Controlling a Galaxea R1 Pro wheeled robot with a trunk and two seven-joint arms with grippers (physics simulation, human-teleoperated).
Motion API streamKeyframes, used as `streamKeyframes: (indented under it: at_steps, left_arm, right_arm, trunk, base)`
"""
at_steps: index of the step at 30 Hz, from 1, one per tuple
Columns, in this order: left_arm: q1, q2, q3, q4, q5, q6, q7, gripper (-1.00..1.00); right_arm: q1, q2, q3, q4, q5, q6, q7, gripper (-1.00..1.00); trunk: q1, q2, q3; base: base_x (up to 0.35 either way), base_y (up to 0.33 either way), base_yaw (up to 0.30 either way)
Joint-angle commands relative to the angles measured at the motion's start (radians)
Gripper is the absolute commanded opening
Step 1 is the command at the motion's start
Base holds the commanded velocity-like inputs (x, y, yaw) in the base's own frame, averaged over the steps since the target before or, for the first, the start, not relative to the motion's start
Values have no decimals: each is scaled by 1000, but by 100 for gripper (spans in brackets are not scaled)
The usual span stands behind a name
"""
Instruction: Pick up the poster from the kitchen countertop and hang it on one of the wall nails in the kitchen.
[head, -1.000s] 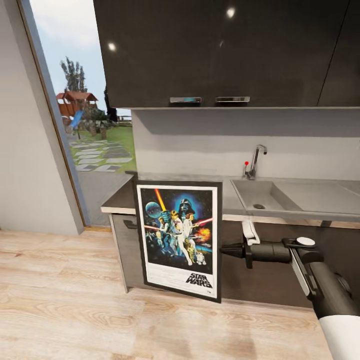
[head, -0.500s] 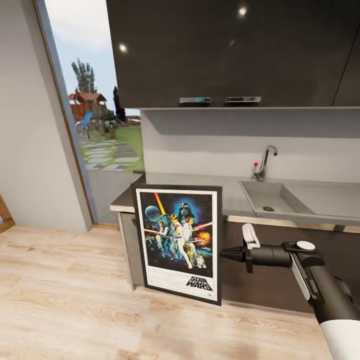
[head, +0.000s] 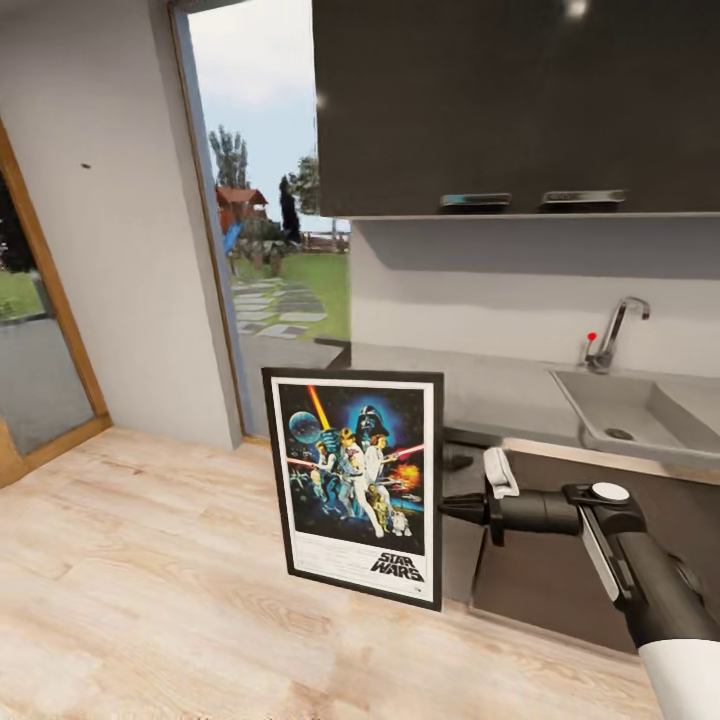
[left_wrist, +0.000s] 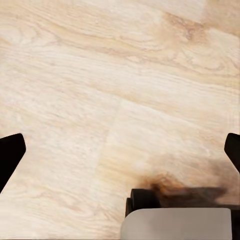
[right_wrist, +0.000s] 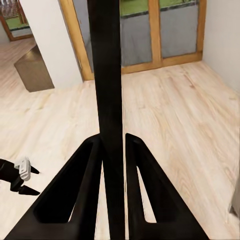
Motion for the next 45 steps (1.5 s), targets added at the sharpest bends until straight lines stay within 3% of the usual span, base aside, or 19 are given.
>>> streamKeyframes:
  at_steps: [1, 30, 45]
  left_arm:
    - [0, -1, 5, 0, 0, -1, -8, 100]
    - [0, 0, 5, 0, 0, -19, -7, 100]
    - [0, 0, 5, 0, 0, -19, -7, 100]
  right_arm:
    - [-1, 0, 0, 0, -2, 14, 6, -100]
    - [1, 0, 0, 0, -2, 12, 6, -100]
    - [1, 0, 0, 2, -2, 12, 7, -100]
  trunk:
    - [0, -1, -1]
    - [0, -1, -1]
    - [0, -1, -1]
  base:
    - [0, 286, 289]
    - [2, 290, 289]
    - [91, 115, 209]
